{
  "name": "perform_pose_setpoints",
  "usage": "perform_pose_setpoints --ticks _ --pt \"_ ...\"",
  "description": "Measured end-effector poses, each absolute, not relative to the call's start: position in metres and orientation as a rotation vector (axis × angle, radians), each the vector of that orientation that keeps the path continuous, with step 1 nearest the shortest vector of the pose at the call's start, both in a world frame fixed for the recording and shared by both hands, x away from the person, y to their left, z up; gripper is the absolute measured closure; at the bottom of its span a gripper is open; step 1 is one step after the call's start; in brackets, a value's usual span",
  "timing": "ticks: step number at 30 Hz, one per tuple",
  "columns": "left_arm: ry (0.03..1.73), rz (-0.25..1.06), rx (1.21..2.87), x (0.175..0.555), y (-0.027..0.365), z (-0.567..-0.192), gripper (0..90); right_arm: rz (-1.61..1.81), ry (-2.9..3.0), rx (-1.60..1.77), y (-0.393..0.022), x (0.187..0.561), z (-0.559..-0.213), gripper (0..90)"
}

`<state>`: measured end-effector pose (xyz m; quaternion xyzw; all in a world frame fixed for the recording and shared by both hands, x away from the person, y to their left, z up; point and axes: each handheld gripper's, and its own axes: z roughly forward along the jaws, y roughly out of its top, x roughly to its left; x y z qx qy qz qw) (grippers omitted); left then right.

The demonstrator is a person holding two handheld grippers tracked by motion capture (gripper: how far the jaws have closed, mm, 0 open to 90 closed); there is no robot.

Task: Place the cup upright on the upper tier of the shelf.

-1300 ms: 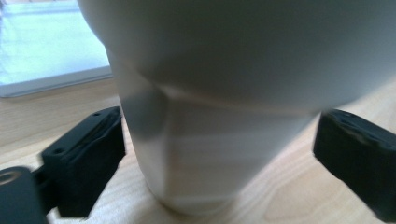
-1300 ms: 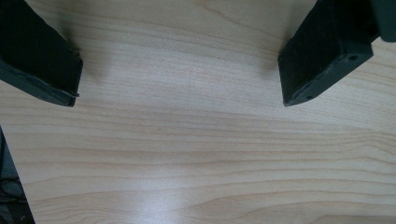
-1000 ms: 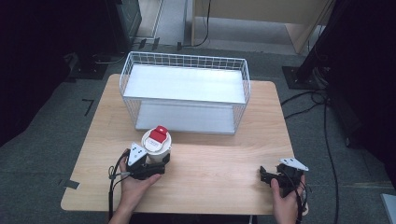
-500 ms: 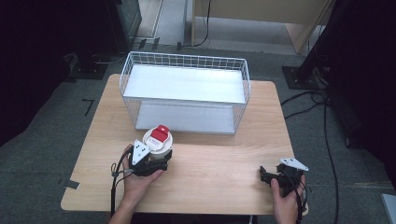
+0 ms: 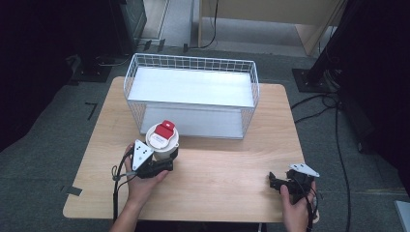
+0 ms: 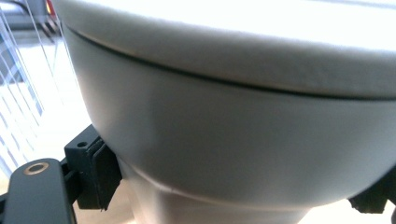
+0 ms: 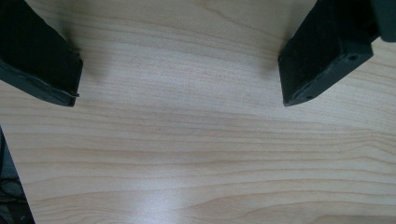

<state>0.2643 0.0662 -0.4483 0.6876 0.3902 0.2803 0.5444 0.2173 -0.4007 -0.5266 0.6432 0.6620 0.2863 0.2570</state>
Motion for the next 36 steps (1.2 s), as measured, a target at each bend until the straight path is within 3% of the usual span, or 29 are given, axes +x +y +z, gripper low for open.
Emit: perform_pose_setpoints --ticks 36 --pt "0.752 0.831 1.436 0.302 0.023 -0.32 11.4 0.778 1.796 1.743 -0.401 0.217 -0.527 0.0"
